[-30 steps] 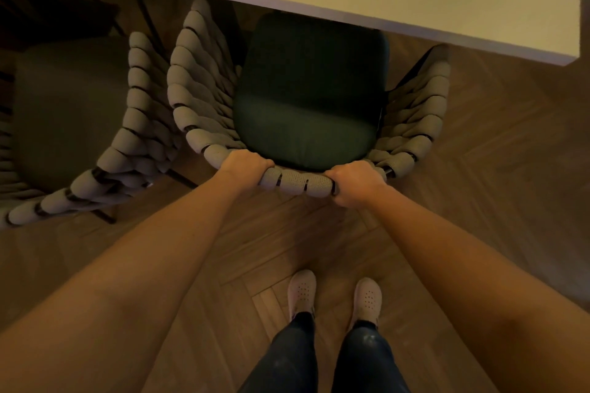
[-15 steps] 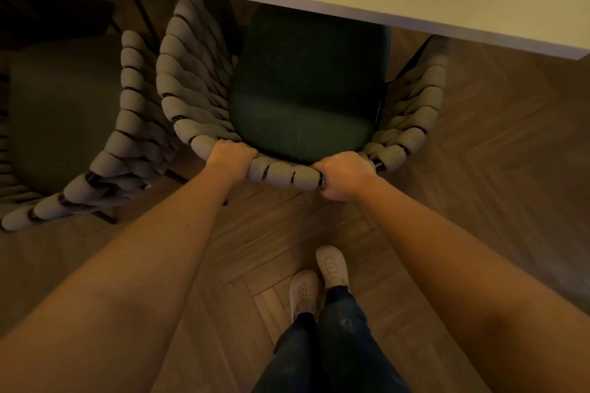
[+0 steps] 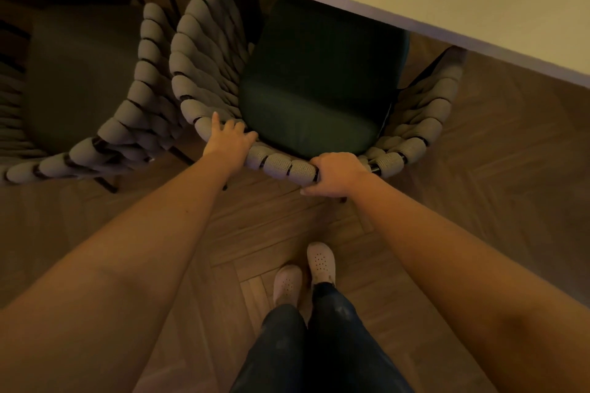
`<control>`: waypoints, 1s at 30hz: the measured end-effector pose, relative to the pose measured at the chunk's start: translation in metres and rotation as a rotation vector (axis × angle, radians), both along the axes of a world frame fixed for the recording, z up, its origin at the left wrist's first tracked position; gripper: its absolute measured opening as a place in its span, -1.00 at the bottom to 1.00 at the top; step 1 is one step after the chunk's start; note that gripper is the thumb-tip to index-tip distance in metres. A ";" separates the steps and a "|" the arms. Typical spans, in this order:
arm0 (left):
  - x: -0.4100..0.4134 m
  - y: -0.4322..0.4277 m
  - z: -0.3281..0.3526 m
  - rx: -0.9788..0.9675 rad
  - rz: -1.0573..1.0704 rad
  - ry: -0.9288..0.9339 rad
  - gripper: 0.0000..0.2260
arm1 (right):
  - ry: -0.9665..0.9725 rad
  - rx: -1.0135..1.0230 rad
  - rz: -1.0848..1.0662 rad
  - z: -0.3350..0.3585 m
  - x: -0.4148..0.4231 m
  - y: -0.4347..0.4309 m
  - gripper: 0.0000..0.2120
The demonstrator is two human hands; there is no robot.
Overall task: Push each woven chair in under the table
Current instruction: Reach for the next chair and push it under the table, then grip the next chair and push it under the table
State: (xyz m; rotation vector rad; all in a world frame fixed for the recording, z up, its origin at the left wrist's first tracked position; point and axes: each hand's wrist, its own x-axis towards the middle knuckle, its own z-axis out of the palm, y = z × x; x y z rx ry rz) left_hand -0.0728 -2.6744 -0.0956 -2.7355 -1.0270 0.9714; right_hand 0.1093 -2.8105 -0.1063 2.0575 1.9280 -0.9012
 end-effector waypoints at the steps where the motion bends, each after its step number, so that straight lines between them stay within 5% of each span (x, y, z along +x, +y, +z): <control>1: -0.004 -0.002 0.000 0.000 0.014 -0.042 -0.33 | 0.024 -0.037 -0.027 0.004 -0.002 0.003 -0.34; 4: -0.020 -0.008 0.002 0.000 -0.001 -0.206 -0.29 | 0.068 -0.038 -0.110 0.016 -0.017 0.016 -0.17; 7: -0.049 -0.008 0.006 0.024 0.022 -0.383 -0.26 | 0.102 0.085 -0.138 0.029 -0.047 0.035 -0.20; 14: -0.184 0.027 0.026 0.110 0.188 -0.467 -0.22 | 0.066 0.323 -0.001 0.054 -0.168 0.104 -0.29; 21: -0.343 0.077 0.034 0.063 0.327 -0.488 -0.13 | -0.009 0.333 0.096 0.045 -0.309 0.173 -0.26; 30: -0.484 0.143 0.026 0.018 0.324 -0.284 -0.18 | -0.079 0.174 0.191 0.025 -0.435 0.232 -0.16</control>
